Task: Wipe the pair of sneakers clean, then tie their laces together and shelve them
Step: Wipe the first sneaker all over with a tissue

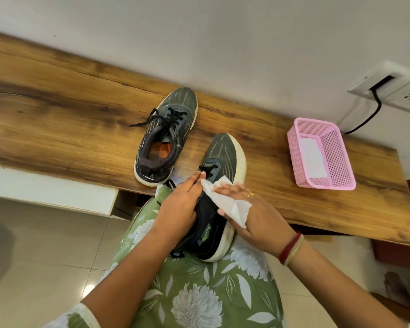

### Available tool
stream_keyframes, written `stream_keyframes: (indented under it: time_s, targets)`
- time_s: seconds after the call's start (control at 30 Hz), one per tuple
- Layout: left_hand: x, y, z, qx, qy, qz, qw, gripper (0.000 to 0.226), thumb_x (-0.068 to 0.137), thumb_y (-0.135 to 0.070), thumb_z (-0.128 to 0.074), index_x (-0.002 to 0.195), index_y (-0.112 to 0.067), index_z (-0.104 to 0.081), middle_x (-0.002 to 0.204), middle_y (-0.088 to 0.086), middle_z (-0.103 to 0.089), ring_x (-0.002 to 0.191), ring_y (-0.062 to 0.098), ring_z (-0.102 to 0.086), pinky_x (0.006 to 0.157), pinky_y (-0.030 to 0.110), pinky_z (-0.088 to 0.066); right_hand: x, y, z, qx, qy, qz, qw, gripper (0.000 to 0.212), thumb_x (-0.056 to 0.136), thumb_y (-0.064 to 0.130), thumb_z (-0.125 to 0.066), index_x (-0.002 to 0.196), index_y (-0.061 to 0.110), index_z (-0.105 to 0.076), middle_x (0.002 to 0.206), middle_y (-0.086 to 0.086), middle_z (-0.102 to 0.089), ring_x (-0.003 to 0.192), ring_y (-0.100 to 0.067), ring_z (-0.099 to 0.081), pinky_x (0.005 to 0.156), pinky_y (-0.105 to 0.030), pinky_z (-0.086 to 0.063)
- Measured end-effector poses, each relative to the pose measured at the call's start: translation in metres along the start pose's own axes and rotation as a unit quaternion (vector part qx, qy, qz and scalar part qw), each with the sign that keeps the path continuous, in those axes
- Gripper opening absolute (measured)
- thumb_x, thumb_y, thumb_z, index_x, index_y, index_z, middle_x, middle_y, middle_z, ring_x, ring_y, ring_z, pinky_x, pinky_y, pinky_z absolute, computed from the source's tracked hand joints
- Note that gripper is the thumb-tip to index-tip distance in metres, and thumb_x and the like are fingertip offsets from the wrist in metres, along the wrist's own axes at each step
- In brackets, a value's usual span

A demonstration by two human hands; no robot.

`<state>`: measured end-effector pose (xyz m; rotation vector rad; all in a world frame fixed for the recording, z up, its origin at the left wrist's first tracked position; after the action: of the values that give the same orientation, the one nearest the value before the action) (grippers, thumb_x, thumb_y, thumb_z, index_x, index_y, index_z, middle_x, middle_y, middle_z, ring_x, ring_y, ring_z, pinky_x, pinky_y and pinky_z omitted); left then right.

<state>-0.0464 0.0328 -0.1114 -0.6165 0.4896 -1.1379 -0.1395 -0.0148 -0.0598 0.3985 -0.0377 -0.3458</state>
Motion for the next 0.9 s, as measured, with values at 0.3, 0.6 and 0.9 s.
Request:
stream_keyframes:
  time_s: [0.3, 0.6, 0.9]
  targets:
    - [0.001, 0.000, 0.000, 0.012, 0.014, 0.004, 1.000, 0.064, 0.093, -0.007, -0.049, 0.150, -0.018, -0.024, 0.156, -0.002, -0.027, 0.138, 0.019, -0.034, 0.107, 0.028, -0.034, -0.007, -0.010, 0.017, 0.336, -0.021, -0.164, 0.927, 0.039, 0.092, 0.052, -0.042, 0.114, 0.025, -0.061, 0.107, 0.005, -0.065, 0.095, -0.010, -0.060, 0.078, -0.018, -0.049]
    - [0.002, -0.001, 0.002, 0.015, 0.001, -0.012, 1.000, 0.063, 0.091, -0.007, -0.054, 0.149, -0.015, -0.029, 0.152, 0.004, -0.035, 0.137, 0.020, -0.035, 0.110, 0.025, -0.025, 0.014, -0.043, 0.034, 0.096, -0.117, -0.164, 0.975, 0.053, 0.095, 0.052, -0.035, 0.133, 0.018, -0.049, 0.129, 0.004, -0.055, 0.119, -0.006, -0.047, 0.101, -0.031, -0.042]
    - [0.003, -0.003, 0.000, 0.015, 0.007, -0.014, 1.000, 0.063, 0.088, -0.004, -0.057, 0.146, -0.012, -0.035, 0.151, 0.007, -0.038, 0.131, 0.027, -0.045, 0.104, 0.036, -0.040, 0.026, -0.025, 0.012, -0.120, -0.018, -0.037, 0.992, 0.062, 0.100, 0.046, -0.019, 0.123, 0.007, -0.060, 0.123, -0.004, -0.063, 0.124, -0.021, -0.051, 0.111, -0.033, -0.024]
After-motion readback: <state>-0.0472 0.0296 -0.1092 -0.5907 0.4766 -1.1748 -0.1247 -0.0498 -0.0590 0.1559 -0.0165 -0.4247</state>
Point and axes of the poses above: each hand's wrist, its own x-axis towards the middle knuckle, its own z-axis out of the back of the hand, y = z × x, the point moved 10 cm from there along x, towards the middle knuckle
